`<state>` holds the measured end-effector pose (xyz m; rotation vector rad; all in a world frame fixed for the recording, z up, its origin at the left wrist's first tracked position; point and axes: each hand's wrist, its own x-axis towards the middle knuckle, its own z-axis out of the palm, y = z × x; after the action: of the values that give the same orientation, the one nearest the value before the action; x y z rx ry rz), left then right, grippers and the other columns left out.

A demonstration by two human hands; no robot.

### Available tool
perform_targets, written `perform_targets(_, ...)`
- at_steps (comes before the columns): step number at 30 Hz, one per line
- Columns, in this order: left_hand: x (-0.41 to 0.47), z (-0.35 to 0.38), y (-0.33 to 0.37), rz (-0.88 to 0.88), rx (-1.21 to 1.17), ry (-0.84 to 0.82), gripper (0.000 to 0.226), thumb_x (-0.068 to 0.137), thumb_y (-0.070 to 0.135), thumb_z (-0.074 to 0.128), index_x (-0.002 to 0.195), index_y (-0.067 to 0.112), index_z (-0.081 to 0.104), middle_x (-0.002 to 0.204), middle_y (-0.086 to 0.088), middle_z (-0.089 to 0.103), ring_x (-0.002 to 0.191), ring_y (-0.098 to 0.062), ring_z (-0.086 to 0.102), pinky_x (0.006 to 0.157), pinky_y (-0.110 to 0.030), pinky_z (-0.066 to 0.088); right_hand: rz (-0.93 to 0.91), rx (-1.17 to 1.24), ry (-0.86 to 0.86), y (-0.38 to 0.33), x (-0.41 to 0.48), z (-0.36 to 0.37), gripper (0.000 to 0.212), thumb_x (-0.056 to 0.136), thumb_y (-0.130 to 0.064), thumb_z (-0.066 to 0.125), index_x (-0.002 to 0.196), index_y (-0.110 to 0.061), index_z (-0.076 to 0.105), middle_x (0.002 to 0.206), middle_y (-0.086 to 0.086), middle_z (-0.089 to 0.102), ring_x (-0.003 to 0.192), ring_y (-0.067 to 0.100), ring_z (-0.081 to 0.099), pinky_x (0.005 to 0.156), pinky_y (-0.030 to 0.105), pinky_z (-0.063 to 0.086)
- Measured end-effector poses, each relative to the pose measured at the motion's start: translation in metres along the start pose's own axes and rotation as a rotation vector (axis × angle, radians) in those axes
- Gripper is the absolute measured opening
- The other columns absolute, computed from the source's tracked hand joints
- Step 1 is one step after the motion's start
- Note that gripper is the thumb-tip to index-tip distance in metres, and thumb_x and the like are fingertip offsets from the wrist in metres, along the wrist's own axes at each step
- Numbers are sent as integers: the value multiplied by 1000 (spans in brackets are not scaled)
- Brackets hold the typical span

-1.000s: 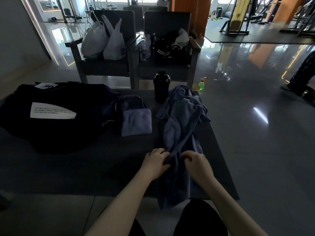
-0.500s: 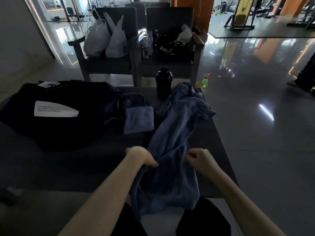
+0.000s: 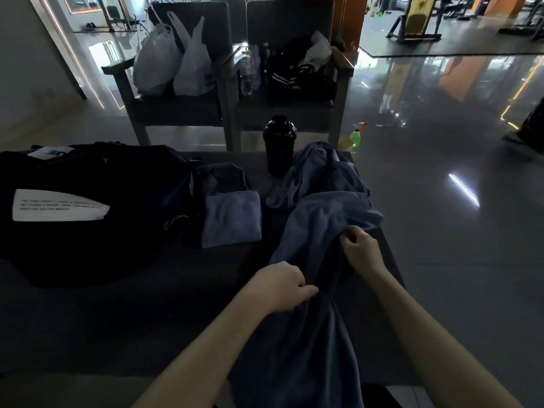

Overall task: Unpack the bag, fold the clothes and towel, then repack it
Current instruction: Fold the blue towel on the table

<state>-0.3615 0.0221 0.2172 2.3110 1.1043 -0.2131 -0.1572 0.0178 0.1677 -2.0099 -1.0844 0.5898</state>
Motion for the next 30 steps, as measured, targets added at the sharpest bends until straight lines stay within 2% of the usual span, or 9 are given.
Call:
perform_targets(2, 10, -6, -4, -15, -85, 55, 35, 96, 42, 47, 96, 13, 68, 74, -1, 68, 71, -14, 65, 76, -33, 54, 8, -18, 68, 1, 11, 7, 21, 91, -20, 53, 107, -14, 65, 111, 9, 62, 97, 26, 58, 73, 31, 42)
perform_targets(4, 32, -7, -15, 11, -37, 298, 28, 97, 31, 47, 113, 16, 63, 102, -3, 68, 96, -20, 63, 85, -35, 50, 41, -73, 110, 2, 16, 13, 26, 91, -18, 53, 113, -12, 64, 123, 12, 54, 103, 29, 55, 73, 30, 38)
perform_targets(8, 76, -6, -28, 34, 147, 327, 59, 98, 36, 42, 151, 24, 20, 156, 5, 23, 140, -20, 23, 111, -38, 25, -15, -169, 120, 14, 18, 14, 33, 87, -8, 54, 118, -11, 64, 126, 9, 55, 107, 30, 56, 74, 29, 41)
perform_targets(11, 91, 1, -25, 34, 285, 259, 50, 99, 43, 34, 146, 24, 34, 152, 4, 32, 135, -21, 30, 107, -40, 26, -135, -177, 107, 19, 18, 10, 33, 85, -7, 56, 115, -12, 67, 123, 8, 60, 110, 29, 57, 81, 32, 47)
perform_targets(15, 84, 1, -17, 36, 419, 443, 42, 100, 45, 32, 115, 18, 60, 114, -2, 66, 106, -23, 56, 87, -36, 36, -160, -236, 49, 19, 22, 10, 38, 86, -9, 55, 121, -19, 64, 129, 3, 59, 113, 28, 56, 83, 38, 50)
perform_targets(18, 78, -9, -14, -37, 246, 521, 35, 100, 39, 36, 117, 14, 55, 102, -10, 68, 95, -29, 63, 78, -35, 41, -231, -262, -37, 18, 23, 14, 46, 82, -5, 51, 124, -21, 63, 127, 1, 61, 113, 31, 53, 86, 40, 48)
perform_targets(21, 82, -18, -22, -198, -51, 650, 30, 96, 30, 48, 120, 11, 50, 113, -14, 62, 106, -30, 58, 79, -37, 46, -258, -284, -57, 19, 21, 19, 41, 84, -7, 55, 121, -21, 65, 119, 2, 66, 107, 31, 51, 87, 37, 45)
perform_targets(25, 98, -25, -27, -334, 95, 344, 63, 87, 46, 58, 136, 10, 39, 136, -10, 45, 125, -29, 43, 96, -41, 37, -237, -138, 73, 16, 19, 20, 25, 87, -13, 60, 109, -15, 72, 108, 6, 71, 100, 27, 62, 82, 36, 50)
perform_targets(30, 98, -17, -14, -235, 8, 340, 20, 85, 20, 56, 103, 13, 53, 104, -9, 64, 100, -29, 60, 82, -36, 47, -141, -29, 152, 12, 18, 11, 38, 82, 4, 53, 117, -6, 66, 116, 11, 67, 109, 24, 61, 87, 19, 42)
